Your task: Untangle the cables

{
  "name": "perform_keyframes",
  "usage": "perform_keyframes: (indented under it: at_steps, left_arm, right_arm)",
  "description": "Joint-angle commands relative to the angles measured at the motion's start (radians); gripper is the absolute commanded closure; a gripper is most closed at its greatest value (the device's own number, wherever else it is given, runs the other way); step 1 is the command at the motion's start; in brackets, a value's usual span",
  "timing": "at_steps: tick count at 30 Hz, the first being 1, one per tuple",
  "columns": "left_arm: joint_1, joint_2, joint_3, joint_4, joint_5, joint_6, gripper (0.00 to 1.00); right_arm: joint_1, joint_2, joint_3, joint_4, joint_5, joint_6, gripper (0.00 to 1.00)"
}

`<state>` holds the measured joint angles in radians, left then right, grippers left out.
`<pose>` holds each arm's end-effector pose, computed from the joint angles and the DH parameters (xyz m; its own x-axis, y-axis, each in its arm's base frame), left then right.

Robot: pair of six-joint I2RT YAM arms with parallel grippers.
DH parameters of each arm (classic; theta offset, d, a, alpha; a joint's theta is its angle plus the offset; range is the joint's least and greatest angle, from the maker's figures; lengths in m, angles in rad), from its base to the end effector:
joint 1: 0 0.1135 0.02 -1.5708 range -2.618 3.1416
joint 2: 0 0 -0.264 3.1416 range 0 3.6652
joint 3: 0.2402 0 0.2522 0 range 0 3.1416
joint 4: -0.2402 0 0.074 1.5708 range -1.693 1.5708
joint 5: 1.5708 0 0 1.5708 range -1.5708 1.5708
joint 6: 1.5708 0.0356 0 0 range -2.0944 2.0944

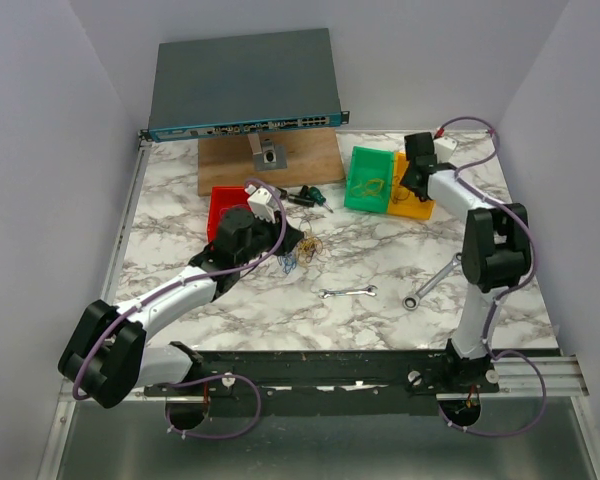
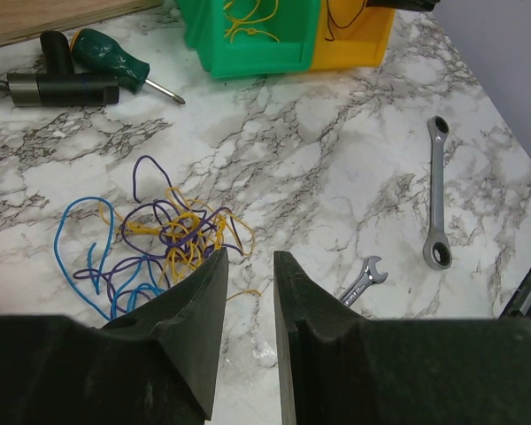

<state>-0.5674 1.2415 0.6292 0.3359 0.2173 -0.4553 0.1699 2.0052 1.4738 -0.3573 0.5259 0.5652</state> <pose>0.2271 -0.1538 0.2419 -0.5144 -0.1814 -0.8382 0.5272 0.7040 -0.4759 0.4355 0.0566 0.1992 -0.5574 0.3744 -0.7411 0.5497 0.8353 0.0086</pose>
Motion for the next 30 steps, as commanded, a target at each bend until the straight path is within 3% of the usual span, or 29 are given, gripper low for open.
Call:
perform_keyframes:
  at_steps: [1,6,9,19,26,30]
  left_arm:
    - [-0.009,-0.02,-0.005,0.02,-0.016,0.015,0.71]
    - [-0.009,-0.021,-0.006,0.021,-0.018,0.016,0.71]
    - [-0.01,-0.018,-0.005,0.021,-0.018,0.018,0.71]
    - [-0.011,-0.011,-0.001,0.019,-0.021,0.02,0.71]
    - [-0.013,-0.008,0.001,0.019,-0.022,0.021,0.71]
    - [-0.013,-0.01,0.001,0.017,-0.02,0.021,0.71]
  right_arm:
    - [-0.003,-0.165,-0.035,0.003,-0.004,-0.028,0.44]
    - [-0.001,-0.257,-0.111,0.089,-0.293,-0.121,0.44]
    - [0.0,-0.256,-0.115,0.096,-0.385,-0.133,0.41]
    - [0.033,-0.099,-0.007,0.027,-0.355,-0.164,0.44]
    - [0.032,-0.101,-0.01,0.028,-0.283,-0.149,0.72]
    - [0.032,-0.133,-0.034,0.047,-0.275,-0.148,0.72]
